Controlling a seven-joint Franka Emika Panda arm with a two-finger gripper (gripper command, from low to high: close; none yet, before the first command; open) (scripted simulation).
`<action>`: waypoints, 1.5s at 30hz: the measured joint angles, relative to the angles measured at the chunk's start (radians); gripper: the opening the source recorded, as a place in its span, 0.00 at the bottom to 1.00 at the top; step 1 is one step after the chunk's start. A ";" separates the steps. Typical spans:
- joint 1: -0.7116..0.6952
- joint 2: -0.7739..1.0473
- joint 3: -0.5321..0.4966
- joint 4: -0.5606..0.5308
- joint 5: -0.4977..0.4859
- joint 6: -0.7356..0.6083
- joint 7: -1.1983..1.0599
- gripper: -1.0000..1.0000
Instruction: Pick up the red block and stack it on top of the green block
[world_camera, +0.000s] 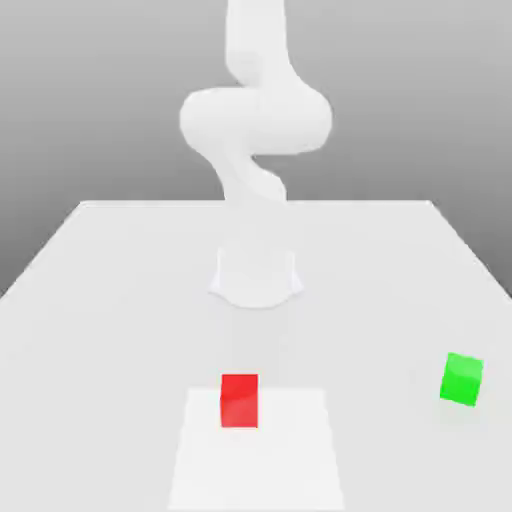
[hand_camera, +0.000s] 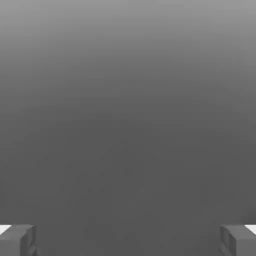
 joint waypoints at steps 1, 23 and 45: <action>0.000 0.035 -0.003 -0.028 -0.001 0.024 -0.003 0.50; -0.024 0.861 -0.026 -0.486 0.026 0.627 -0.087 0.50; 0.120 0.679 0.080 -0.457 -0.005 0.416 0.165 0.00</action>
